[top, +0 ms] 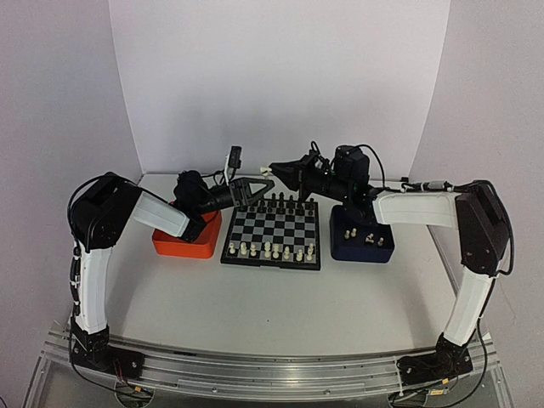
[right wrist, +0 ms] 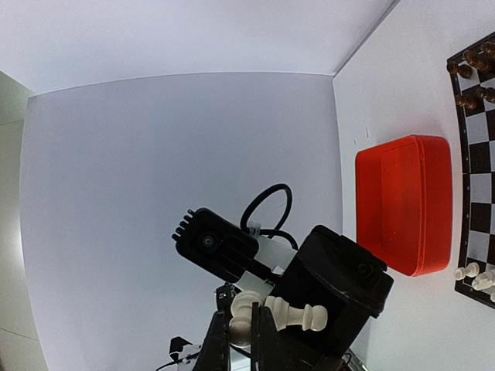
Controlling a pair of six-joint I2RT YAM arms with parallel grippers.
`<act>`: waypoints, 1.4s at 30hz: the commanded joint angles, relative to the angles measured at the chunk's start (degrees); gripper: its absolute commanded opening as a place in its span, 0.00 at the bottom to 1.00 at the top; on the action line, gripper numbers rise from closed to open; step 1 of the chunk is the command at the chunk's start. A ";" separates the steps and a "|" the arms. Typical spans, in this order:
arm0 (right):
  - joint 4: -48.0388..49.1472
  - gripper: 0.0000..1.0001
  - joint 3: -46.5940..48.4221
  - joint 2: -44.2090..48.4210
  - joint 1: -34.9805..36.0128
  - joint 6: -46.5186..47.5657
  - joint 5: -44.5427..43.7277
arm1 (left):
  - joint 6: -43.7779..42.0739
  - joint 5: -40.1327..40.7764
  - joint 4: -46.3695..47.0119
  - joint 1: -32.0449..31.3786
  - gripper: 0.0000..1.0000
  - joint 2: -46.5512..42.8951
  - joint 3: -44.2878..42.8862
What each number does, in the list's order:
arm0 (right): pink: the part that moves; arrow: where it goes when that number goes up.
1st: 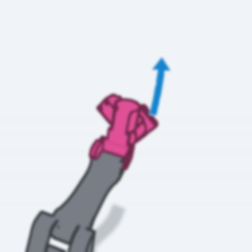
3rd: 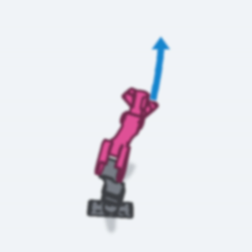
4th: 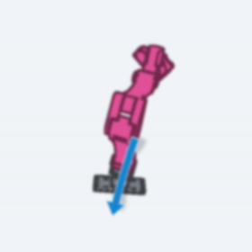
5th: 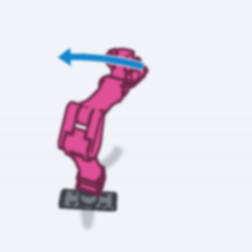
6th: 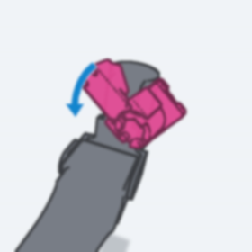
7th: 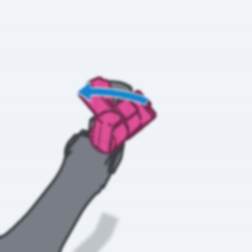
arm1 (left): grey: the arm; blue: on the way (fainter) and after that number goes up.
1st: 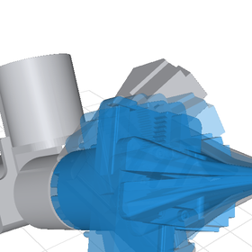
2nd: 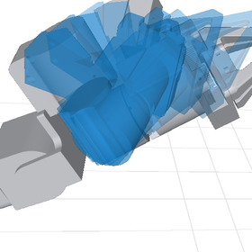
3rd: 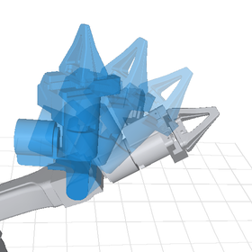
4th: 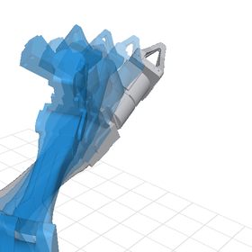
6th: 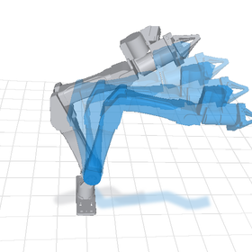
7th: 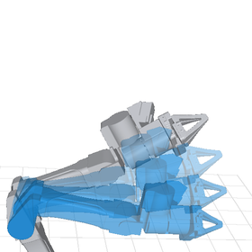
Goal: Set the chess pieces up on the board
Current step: Pick up the chess piece from the storage box.
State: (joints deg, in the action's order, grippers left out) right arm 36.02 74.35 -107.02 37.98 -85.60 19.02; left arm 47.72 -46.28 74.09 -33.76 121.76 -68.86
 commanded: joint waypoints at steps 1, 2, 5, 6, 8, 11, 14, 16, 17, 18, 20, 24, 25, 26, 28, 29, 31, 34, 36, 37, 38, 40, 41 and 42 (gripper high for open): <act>2.30 0.00 -0.70 1.39 0.35 -0.97 -0.55 | -1.38 0.49 13.69 0.01 0.39 -3.63 -0.11; 2.37 0.00 -0.76 1.29 0.37 -0.98 -0.62 | -1.55 0.46 13.76 0.01 0.39 -3.75 -0.25; 2.69 0.00 -0.84 1.12 0.35 -1.32 -0.74 | -1.63 0.22 13.86 0.01 0.38 -3.99 -0.31; 2.77 0.00 -0.85 1.11 0.37 -1.38 -0.77 | -1.57 0.22 13.92 0.01 0.37 -4.04 -0.26; 3.04 0.00 -1.01 1.13 0.36 -1.38 -0.97 | -1.31 0.20 14.43 0.01 0.33 -3.99 -0.11; 3.47 0.00 -1.24 1.40 0.34 -1.04 -1.32 | -0.76 0.22 15.42 0.01 0.31 -3.97 0.27; 3.66 0.00 -1.31 1.48 0.34 -0.80 -1.50 | -0.75 0.29 15.76 0.01 0.31 -4.19 0.71; 3.99 0.00 -1.36 1.51 0.35 -0.75 -1.84 | -0.84 0.27 15.76 0.01 0.31 -4.35 0.93; 4.11 0.00 -1.33 1.52 0.35 -0.71 -1.97 | -0.83 0.24 15.81 0.01 0.30 -4.40 1.01; 4.26 0.00 -1.32 1.45 0.34 -0.71 -2.06 | -0.75 0.24 15.88 0.01 0.30 -4.45 1.06; 4.68 0.00 -1.35 1.34 0.36 -0.75 -2.12 | -0.57 0.17 15.93 0.03 0.29 -4.57 1.24; 5.08 0.00 -1.65 1.42 0.34 -0.72 -2.38 | -0.40 0.34 16.27 0.01 0.28 -4.77 1.72; 5.16 0.00 -1.65 1.42 0.34 -0.68 -2.31 | -0.32 0.39 16.46 0.01 0.27 -4.82 1.83; 5.22 0.00 -1.62 1.38 0.36 -0.77 -2.27 | -0.28 0.49 16.58 0.01 0.26 -4.83 1.87; 5.35 0.00 -1.62 1.24 0.35 -0.91 -2.21 | -0.14 0.60 16.69 -0.01 0.24 -4.86 1.84; 5.38 0.00 -1.58 1.17 0.34 -0.98 -2.08 | -0.10 0.64 16.73 0.01 0.24 -4.84 1.79; 5.45 0.00 -1.40 1.07 0.35 -1.14 -1.82 | -0.07 0.62 16.91 0.00 0.24 -4.77 1.64; 5.56 0.00 -1.40 0.91 0.34 -1.23 -1.62 | 0.14 0.88 17.13 0.01 0.24 -4.50 1.31; 5.61 0.00 -1.42 0.93 0.36 -1.23 -1.33 | 0.22 1.07 17.15 0.01 0.24 -4.36 1.21; 5.58 0.00 -1.43 0.95 0.35 -1.23 -1.25 | 0.26 1.16 17.21 0.01 0.24 -4.31 1.16; 5.56 0.00 -1.45 0.94 0.37 -1.23 -1.15 | 0.31 1.23 17.32 0.01 0.25 -4.27 1.13; 5.56 0.00 -1.52 0.91 0.37 -1.28 -1.05 | 0.56 1.52 17.67 0.01 0.25 -4.14 1.08; 5.55 0.00 -1.62 0.87 0.37 -1.34 -0.98 | 0.71 1.69 17.82 0.01 0.24 -4.10 1.09; 5.54 0.00 -1.69 0.82 0.36 -1.43 -0.88 | 0.83 1.86 17.92 0.01 0.25 -4.04 1.03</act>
State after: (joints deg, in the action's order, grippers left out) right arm 38.78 72.95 -107.02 38.00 -85.82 17.58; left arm 47.79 -45.26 74.63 -33.76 120.40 -67.02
